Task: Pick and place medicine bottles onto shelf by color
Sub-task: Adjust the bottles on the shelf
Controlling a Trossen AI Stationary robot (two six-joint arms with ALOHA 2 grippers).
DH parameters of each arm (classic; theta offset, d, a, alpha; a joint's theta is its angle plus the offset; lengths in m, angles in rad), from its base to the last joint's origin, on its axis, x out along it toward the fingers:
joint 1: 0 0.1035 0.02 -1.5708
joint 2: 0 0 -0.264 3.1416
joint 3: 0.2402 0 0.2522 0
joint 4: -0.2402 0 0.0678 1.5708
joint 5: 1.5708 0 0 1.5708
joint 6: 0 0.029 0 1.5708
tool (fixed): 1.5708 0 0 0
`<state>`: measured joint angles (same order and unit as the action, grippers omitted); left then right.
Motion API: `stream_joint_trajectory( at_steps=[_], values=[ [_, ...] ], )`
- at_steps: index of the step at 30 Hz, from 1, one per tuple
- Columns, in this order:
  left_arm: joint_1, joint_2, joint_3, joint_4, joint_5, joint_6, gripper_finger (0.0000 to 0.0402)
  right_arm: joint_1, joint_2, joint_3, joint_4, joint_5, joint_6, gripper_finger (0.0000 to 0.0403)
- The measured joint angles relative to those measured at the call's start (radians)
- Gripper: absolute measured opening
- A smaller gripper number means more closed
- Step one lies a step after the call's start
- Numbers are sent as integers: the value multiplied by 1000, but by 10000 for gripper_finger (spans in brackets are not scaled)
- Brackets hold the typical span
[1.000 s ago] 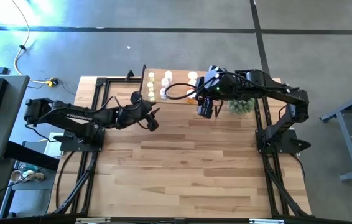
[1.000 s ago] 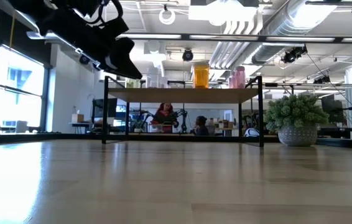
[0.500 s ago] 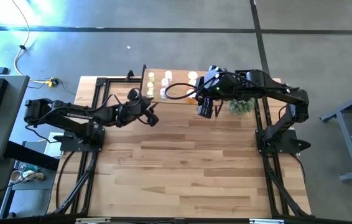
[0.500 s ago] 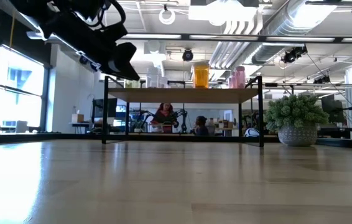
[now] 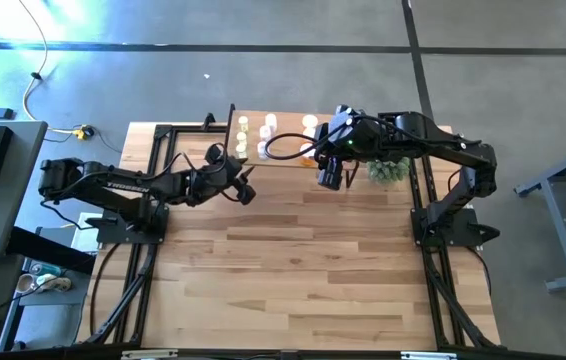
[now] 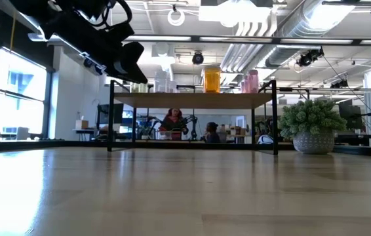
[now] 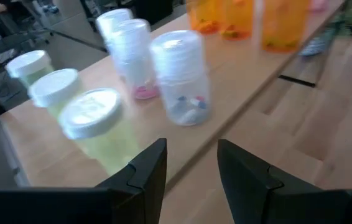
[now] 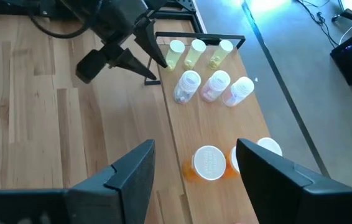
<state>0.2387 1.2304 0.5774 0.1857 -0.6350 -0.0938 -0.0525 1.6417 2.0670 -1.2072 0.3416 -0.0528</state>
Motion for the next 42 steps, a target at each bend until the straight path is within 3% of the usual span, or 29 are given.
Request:
stream_joint_trajectory(
  at_steps=[16, 23, 31, 42],
  values=[
    [-156, -131, 0, -53, -5, 0, 131, -1, 0, 0, -38, 0, 0, 216],
    [-223, -181, -50, -114, -5, -87, 131, -15, 0, 0, 75, 0, 0, 216],
    [-264, -189, -182, 102, -5, -118, 131, -122, 27, 2, 151, -2, 0, 216],
    [-247, -189, -244, 115, -10, -124, 131, -205, 158, 0, 300, -111, 3, 216]
  ],
)
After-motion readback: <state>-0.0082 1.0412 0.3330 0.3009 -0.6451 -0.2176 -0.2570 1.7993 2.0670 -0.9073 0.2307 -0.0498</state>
